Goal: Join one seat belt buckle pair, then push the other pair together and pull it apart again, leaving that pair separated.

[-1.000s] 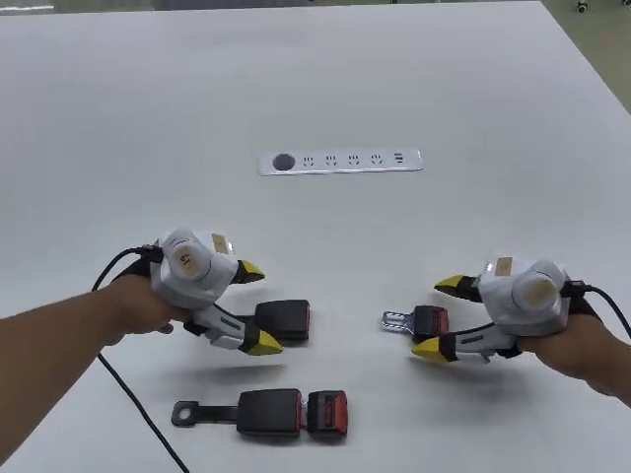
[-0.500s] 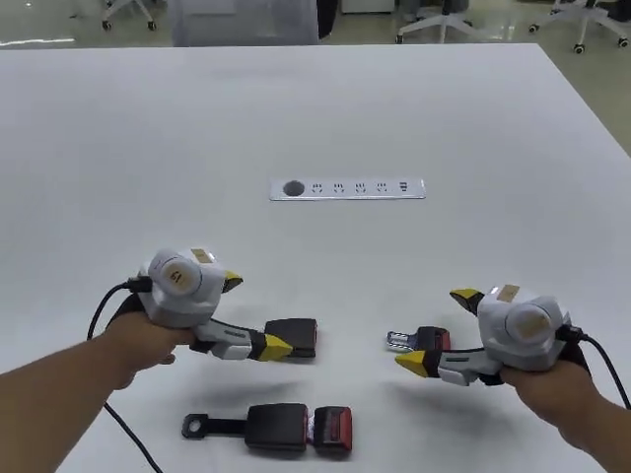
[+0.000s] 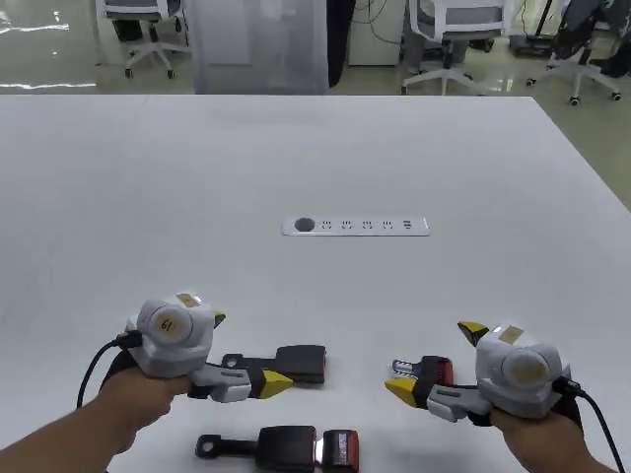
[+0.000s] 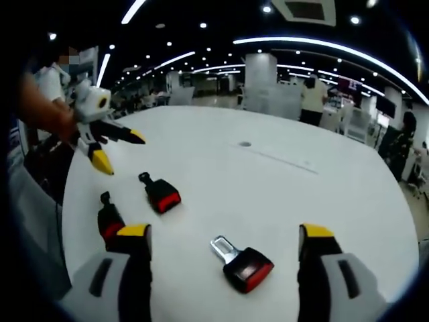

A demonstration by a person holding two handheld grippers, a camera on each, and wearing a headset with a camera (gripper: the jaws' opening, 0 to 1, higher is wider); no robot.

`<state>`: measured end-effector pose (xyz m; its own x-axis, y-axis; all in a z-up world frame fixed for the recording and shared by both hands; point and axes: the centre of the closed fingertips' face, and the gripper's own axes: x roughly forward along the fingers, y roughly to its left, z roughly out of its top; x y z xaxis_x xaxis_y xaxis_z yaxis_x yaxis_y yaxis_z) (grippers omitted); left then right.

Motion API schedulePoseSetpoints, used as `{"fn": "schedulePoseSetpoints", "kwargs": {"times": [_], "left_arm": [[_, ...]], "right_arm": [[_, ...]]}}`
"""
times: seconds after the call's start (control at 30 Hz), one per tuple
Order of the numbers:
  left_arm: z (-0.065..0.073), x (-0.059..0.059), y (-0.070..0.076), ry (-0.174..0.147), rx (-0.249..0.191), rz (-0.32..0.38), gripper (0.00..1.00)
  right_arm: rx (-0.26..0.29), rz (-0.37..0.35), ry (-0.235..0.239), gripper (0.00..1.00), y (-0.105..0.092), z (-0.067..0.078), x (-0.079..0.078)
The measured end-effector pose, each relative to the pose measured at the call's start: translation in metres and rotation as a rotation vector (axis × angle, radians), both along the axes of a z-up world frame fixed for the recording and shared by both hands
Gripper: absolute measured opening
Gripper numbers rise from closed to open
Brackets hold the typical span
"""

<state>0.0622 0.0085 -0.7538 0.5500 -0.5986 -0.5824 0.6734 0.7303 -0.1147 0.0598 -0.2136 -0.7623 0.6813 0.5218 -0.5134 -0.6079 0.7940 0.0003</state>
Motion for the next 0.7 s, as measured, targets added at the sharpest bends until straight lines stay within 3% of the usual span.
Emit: {"fn": "schedulePoseSetpoints", "kwargs": {"times": [0.4,0.7], "left_arm": [[0.029,-0.050,0.026,-0.058,-0.047,0.060,0.96],[0.040,-0.088,0.036,-0.072,-0.062,0.056,0.97]], "right_arm": [[0.029,0.013,-0.066,0.95,0.016,0.031,-0.037],[0.032,0.058,-0.087,0.98,0.026,0.039,-0.068]]}}
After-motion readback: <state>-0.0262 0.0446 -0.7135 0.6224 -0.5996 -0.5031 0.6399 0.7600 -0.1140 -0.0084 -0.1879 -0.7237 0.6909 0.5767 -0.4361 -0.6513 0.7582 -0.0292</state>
